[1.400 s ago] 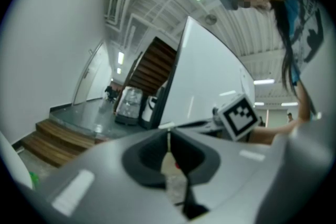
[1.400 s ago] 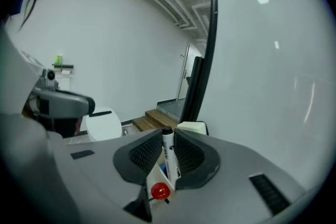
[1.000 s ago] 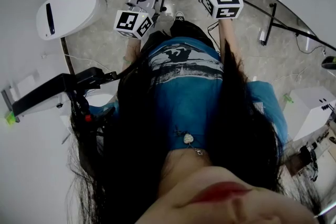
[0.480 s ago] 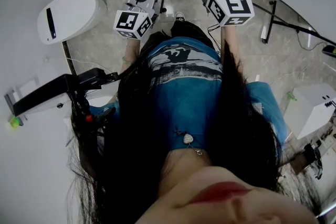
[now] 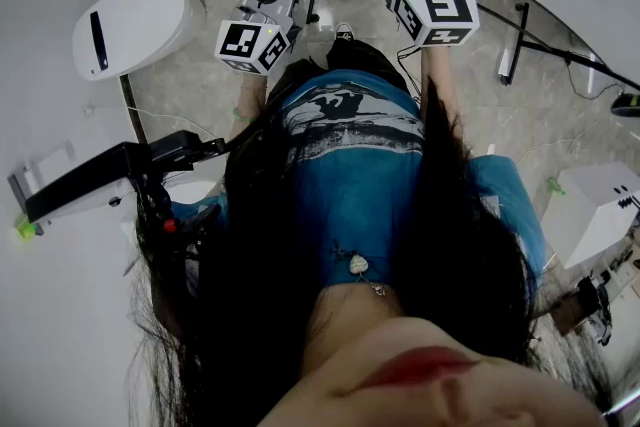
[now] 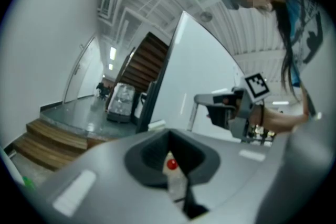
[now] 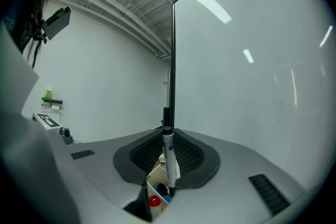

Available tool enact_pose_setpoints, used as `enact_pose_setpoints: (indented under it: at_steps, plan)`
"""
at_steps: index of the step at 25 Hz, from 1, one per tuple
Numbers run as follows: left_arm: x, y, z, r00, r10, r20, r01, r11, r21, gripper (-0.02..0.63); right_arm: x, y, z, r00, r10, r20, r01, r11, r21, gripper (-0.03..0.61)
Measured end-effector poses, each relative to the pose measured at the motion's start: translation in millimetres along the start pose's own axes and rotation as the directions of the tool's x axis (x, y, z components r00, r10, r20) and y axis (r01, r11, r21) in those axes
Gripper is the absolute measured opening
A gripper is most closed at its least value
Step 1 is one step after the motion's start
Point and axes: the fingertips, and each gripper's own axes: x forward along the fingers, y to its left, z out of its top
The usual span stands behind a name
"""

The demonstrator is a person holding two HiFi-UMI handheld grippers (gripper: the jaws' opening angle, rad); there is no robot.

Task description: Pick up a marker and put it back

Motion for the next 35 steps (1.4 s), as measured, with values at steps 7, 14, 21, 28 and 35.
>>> enact_pose_setpoints:
  at_steps: [7,14,21,28,35]
  plan:
    - [-1,3,-1,1.0,0.013,-0.003,-0.013,1.0,-0.001,0.002,22,0,-31,0.996,0.011,-0.087,-0.016,0.998,-0.056,0.072]
    - [-3,8,-1,1.0,0.029,-0.001,-0.029,1.0,-0.001,0.002,62,15,-89,0.963,0.072,-0.258,-0.111,0.984,-0.138,0.072]
    - [-5,12,-3,0.999,0.049,-0.008,-0.049,0.999,-0.007,0.002,89,36,-131,0.914,0.116,-0.389,-0.209,0.956,-0.205,0.072]
    - [-7,16,-5,0.998,0.067,-0.017,-0.067,0.998,-0.011,0.002,99,42,-147,0.876,0.118,-0.468,-0.252,0.939,-0.234,0.075]
    - [-9,18,-6,0.997,0.072,-0.022,-0.072,0.997,-0.013,0.002,91,38,-133,0.9,0.126,-0.417,-0.207,0.966,-0.156,0.092]
